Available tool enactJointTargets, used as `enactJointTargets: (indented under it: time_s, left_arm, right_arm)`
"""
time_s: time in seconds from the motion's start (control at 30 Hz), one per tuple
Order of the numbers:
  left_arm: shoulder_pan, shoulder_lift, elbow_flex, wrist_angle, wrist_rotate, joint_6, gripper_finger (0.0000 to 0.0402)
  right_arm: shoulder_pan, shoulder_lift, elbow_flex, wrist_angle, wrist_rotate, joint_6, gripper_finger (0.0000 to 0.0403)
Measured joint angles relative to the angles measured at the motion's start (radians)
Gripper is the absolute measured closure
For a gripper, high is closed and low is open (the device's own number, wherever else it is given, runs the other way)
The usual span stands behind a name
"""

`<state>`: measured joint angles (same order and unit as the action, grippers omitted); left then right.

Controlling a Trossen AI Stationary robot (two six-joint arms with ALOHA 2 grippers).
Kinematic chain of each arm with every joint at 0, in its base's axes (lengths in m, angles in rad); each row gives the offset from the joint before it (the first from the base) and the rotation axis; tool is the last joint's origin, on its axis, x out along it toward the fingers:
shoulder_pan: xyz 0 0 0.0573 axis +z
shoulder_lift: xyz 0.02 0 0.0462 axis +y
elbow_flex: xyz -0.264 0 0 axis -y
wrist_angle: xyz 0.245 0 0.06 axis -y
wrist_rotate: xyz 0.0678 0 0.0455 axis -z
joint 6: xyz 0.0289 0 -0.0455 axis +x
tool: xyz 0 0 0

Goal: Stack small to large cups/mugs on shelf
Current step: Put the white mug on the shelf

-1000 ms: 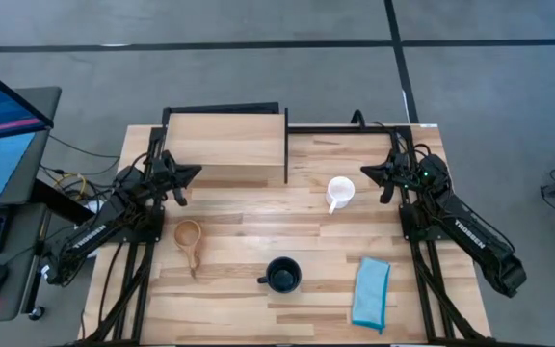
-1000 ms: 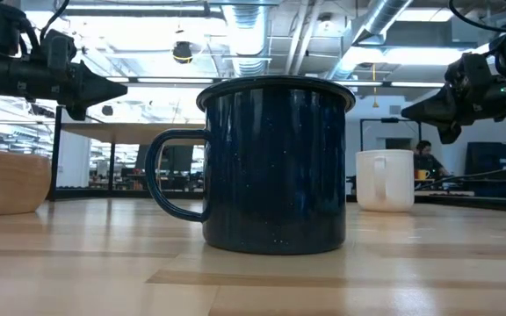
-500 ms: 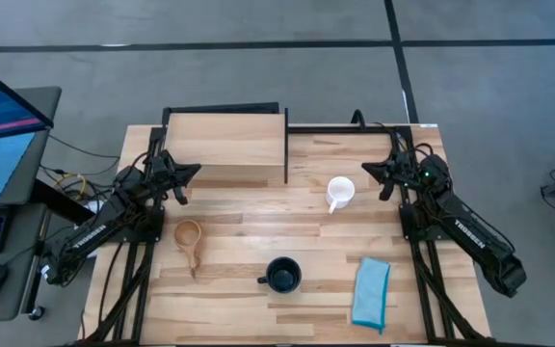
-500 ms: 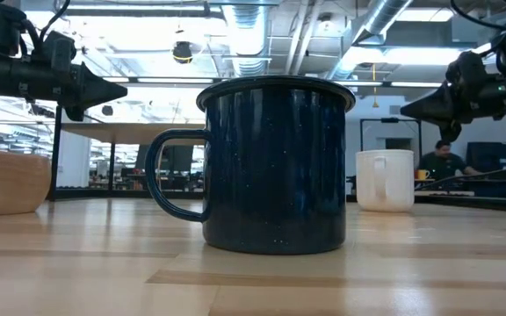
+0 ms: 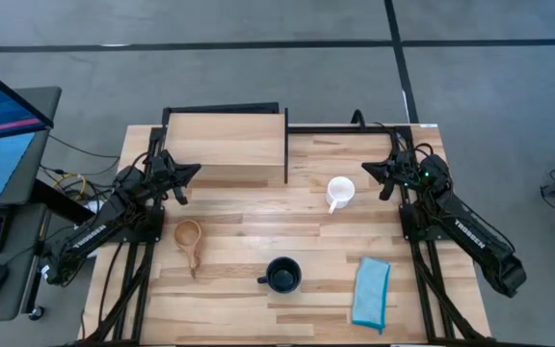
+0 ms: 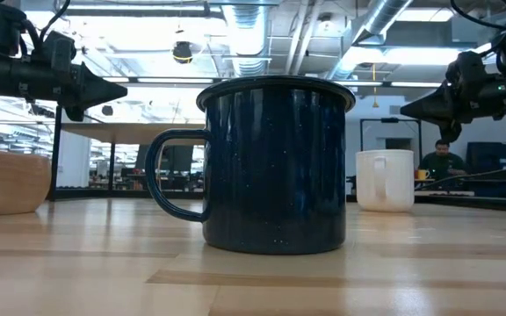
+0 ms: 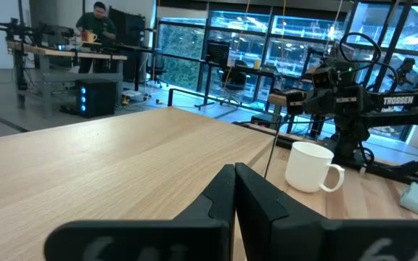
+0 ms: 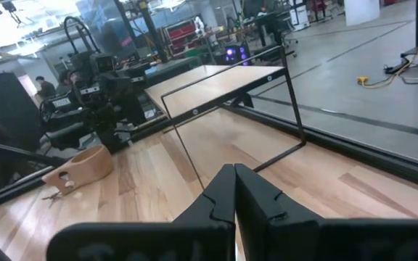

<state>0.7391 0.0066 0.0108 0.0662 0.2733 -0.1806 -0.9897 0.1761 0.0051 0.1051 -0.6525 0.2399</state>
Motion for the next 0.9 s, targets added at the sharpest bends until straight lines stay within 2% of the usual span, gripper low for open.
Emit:
enactJointTargets:
  time_s: [0.17, 0.47, 0.63, 0.9]
  left_arm:
    - [0.000, 0.000, 0.000, 0.000, 0.000, 0.000, 0.0401]
    - [0.000, 0.000, 0.000, 0.000, 0.000, 0.000, 0.0401]
    - [0.000, 0.000, 0.000, 0.000, 0.000, 0.000, 0.0401]
    - [0.000, 0.000, 0.000, 0.000, 0.000, 0.000, 0.0401]
  right_arm:
    - [0.000, 0.002, 0.020, 0.010, 0.038, 0.089, 0.0376]
    - [0.001, 0.000, 0.132, 0.292, 0.048, 0.093, 0.0376]
    - [0.001, 0.000, 0.197, 0.305, 0.053, 0.117, 0.0376]
    - [0.001, 0.000, 0.203, 0.278, 0.055, 0.120, 0.0374]
